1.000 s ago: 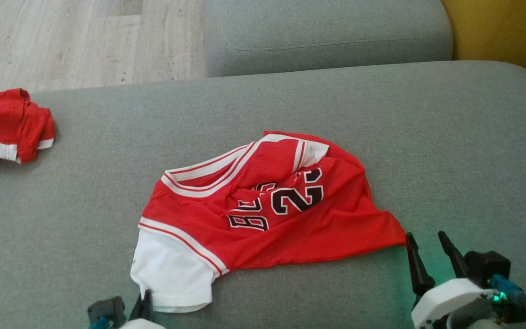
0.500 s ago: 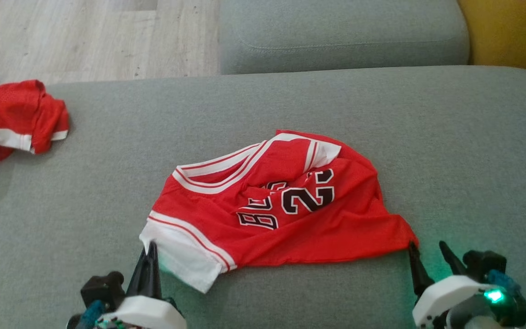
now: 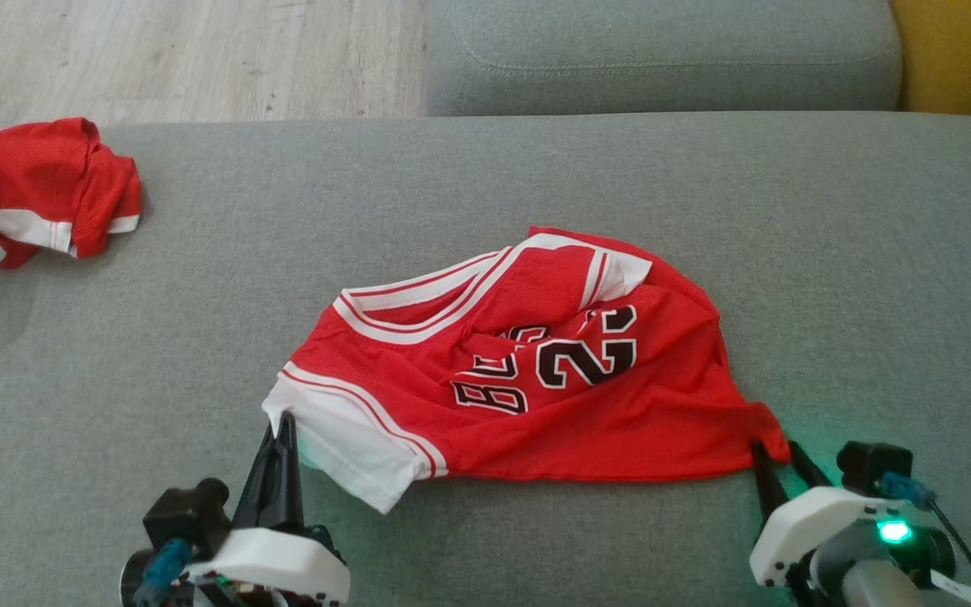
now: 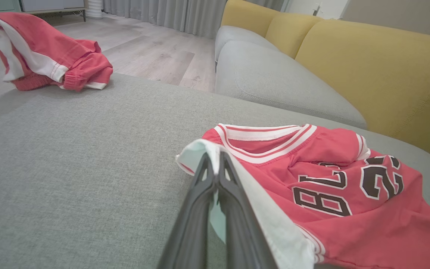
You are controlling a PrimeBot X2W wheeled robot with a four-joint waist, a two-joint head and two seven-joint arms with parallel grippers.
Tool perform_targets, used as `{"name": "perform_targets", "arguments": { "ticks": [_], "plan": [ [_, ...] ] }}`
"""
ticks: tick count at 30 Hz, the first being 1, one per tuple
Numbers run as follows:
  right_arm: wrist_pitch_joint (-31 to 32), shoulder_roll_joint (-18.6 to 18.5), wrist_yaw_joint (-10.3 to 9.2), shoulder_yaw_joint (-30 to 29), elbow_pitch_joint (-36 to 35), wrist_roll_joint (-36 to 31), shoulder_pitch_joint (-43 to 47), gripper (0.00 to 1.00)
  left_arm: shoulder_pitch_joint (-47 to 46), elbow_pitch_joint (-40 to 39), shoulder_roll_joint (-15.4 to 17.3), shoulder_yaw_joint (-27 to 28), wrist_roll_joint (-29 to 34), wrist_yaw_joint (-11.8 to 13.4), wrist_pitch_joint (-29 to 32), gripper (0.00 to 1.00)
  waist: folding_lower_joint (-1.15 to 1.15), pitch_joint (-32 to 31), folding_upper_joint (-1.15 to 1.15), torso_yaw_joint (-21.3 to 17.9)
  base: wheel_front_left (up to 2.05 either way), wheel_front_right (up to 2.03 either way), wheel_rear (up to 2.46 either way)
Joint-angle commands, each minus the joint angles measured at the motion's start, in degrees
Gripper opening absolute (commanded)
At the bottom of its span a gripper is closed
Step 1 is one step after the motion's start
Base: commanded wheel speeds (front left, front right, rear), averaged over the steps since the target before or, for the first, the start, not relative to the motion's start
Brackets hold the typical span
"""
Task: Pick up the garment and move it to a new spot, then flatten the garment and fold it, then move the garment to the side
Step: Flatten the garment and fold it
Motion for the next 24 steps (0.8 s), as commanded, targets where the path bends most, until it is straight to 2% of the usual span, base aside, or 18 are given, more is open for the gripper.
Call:
{"name": "perform_targets", "arguments": {
  "ticks": [1, 2, 4, 5, 10, 14, 20, 24],
  "plan": [
    [0.54, -0.22, 0.22, 2.05, -0.50, 0.58, -2.44, 0.52, -1.30, -2.44, 0.89, 1.59, 0.53, 0.53, -0.10, 0.00, 0.00, 0.10, 0.00, 0.04, 0.00, 0.00, 0.00],
    [0.72, -0.22, 0.22, 2.38, -0.27, 0.95, -2.51, 0.45, -1.28, -2.58, 0.94, 1.61, 0.51, 0.60, -0.10, 0.00, 0.00, 0.14, 0.00, 0.03, 0.00, 0.00, 0.00],
    [1.01, -0.22, 0.22, 2.93, 0.06, 1.61, -2.60, 0.22, -1.23, -2.84, 1.03, 1.67, 0.43, 0.71, -0.14, 0.00, 0.00, 0.23, 0.00, -0.02, 0.00, 0.00, 0.00],
    [1.18, -0.22, 0.22, 3.09, 0.21, 1.87, -2.62, 0.00, -1.22, -2.93, 1.08, 1.68, 0.39, 0.74, -0.14, 0.00, 0.00, 0.27, 0.00, -0.05, 0.00, 0.00, 0.00],
    [0.46, -0.22, 0.22, 4.24, -1.43, 4.92, -3.10, 0.00, -1.71, -3.80, 1.16, 1.75, 0.06, 0.61, -0.57, 0.00, 0.00, 0.37, 0.00, -0.45, 0.00, 0.00, 0.00],
    [-0.16, -0.22, 0.22, 4.64, -6.04, 8.41, -3.78, 0.00, -3.19, -6.89, 1.86, 2.55, 0.38, 0.53, -2.09, 0.00, 0.00, -0.36, 0.00, -1.32, 0.00, 0.00, 0.00],
    [2.65, -0.22, 0.22, 6.61, -20.75, 14.76, -4.17, 0.00, -7.03, -15.45, 3.80, 3.83, 1.28, 0.31, -2.64, 0.00, 0.00, -2.60, 0.00, -3.30, 0.00, 0.00, 0.00],
    [6.81, -0.22, 0.22, 6.24, -33.96, 15.11, -4.11, 0.00, -11.30, -23.02, 5.31, 5.03, 1.24, 0.00, -1.07, 0.00, 0.00, -3.59, 0.00, -4.51, 0.00, 0.00, 0.00]
  ]
}}
